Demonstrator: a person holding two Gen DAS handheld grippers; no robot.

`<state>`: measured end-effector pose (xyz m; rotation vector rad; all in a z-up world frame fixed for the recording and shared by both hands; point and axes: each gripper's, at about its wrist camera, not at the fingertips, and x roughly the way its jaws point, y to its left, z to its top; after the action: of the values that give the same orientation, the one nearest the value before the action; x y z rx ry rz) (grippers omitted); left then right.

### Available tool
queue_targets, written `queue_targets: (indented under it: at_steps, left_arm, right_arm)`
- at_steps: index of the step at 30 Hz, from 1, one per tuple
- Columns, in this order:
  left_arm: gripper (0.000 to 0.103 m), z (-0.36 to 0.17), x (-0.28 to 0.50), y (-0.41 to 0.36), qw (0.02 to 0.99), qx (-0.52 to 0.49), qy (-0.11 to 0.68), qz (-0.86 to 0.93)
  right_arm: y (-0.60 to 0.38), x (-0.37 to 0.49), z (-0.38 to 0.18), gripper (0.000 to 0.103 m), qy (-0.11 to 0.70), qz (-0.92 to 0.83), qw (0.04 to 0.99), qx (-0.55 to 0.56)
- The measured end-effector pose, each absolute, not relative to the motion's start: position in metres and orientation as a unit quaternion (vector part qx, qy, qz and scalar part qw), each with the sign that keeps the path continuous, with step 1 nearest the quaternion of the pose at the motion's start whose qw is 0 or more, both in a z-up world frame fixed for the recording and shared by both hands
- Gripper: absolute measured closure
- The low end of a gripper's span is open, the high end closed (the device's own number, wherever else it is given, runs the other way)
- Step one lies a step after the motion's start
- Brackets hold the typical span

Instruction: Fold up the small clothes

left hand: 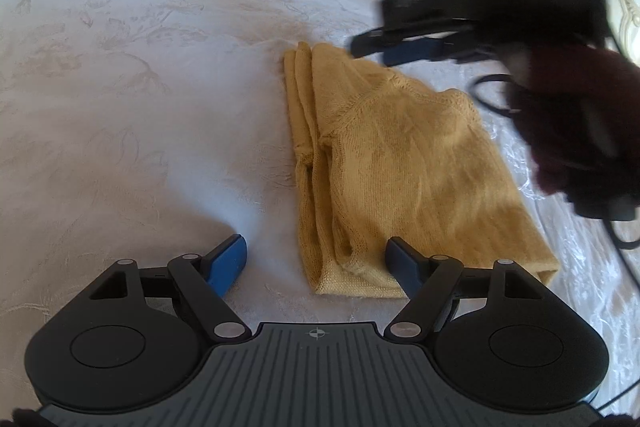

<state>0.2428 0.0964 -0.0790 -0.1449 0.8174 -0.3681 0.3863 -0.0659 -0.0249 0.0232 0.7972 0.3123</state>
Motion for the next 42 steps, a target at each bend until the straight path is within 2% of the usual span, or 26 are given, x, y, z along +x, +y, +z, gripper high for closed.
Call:
queue_targets:
  at_steps: [2, 4, 6, 8, 9, 14, 15, 17, 18, 19, 21, 24, 27, 31, 34, 39, 42]
  left_arm:
    - [0.027, -0.079, 0.243, 0.096, 0.899, -0.070, 0.395, -0.178]
    - [0.027, -0.079, 0.243, 0.096, 0.899, -0.069, 0.395, -0.177]
    - [0.026, -0.080, 0.243, 0.095, 0.899, -0.068, 0.394, -0.177]
    - [0.026, -0.080, 0.243, 0.095, 0.899, -0.067, 0.394, -0.177]
    - [0.026, -0.080, 0.243, 0.095, 0.899, -0.066, 0.394, -0.177]
    - [0.022, -0.080, 0.243, 0.093, 0.900, -0.065, 0.392, -0.179]
    - [0.022, -0.080, 0.243, 0.093, 0.901, -0.065, 0.391, -0.179]
    - [0.021, -0.080, 0.241, 0.095, 0.900, -0.069, 0.388, -0.185]
    - [0.021, -0.080, 0.242, 0.097, 0.899, -0.074, 0.387, -0.189]
    - [0.021, -0.080, 0.243, 0.100, 0.898, -0.082, 0.386, -0.192]
    - [0.021, -0.079, 0.245, 0.106, 0.895, -0.104, 0.385, -0.201]
    - [0.021, -0.081, 0.251, 0.115, 0.889, -0.140, 0.382, -0.210]
    - [0.021, -0.083, 0.256, 0.119, 0.886, -0.156, 0.380, -0.215]
    - [0.018, -0.085, 0.259, 0.111, 0.886, -0.152, 0.377, -0.224]
    - [0.015, -0.084, 0.266, 0.105, 0.880, -0.158, 0.378, -0.239]
    - [0.015, -0.091, 0.276, 0.094, 0.872, -0.160, 0.377, -0.268]
    - [0.012, -0.094, 0.279, 0.091, 0.867, -0.166, 0.376, -0.280]
  right_arm:
    - [-0.051, 0.397, -0.033, 0.055, 0.401, 0.154, 0.903, 0.006]
    - [-0.040, 0.405, -0.041, 0.045, 0.413, 0.150, 0.899, 0.000]
    - [-0.033, 0.408, -0.048, 0.045, 0.421, 0.139, 0.896, -0.018]
    - [-0.031, 0.409, -0.051, 0.072, 0.424, 0.117, 0.897, -0.039]
    - [-0.031, 0.407, -0.050, 0.090, 0.423, 0.114, 0.898, -0.042]
    - [-0.026, 0.396, -0.040, 0.090, 0.401, 0.189, 0.895, -0.050]
    - [-0.028, 0.395, -0.040, 0.082, 0.402, 0.191, 0.894, -0.045]
    - [-0.043, 0.391, -0.037, 0.081, 0.391, 0.194, 0.899, -0.013]
    - [-0.054, 0.388, -0.034, 0.072, 0.382, 0.191, 0.904, 0.009]
    - [-0.068, 0.384, -0.030, 0.053, 0.373, 0.186, 0.909, 0.032]
    - [-0.096, 0.373, -0.024, 0.042, 0.358, 0.169, 0.916, 0.065]
    - [-0.140, 0.355, -0.020, 0.041, 0.341, 0.144, 0.924, 0.092]
    - [-0.181, 0.339, -0.025, 0.028, 0.335, 0.117, 0.928, 0.112]
    - [-0.223, 0.327, -0.042, 0.027, 0.345, 0.088, 0.920, 0.164]
    - [-0.238, 0.328, -0.059, 0.021, 0.355, 0.102, 0.907, 0.204]
    - [-0.240, 0.343, -0.089, 0.019, 0.369, 0.152, 0.878, 0.263]
    - [-0.238, 0.356, -0.103, 0.013, 0.363, 0.180, 0.865, 0.296]
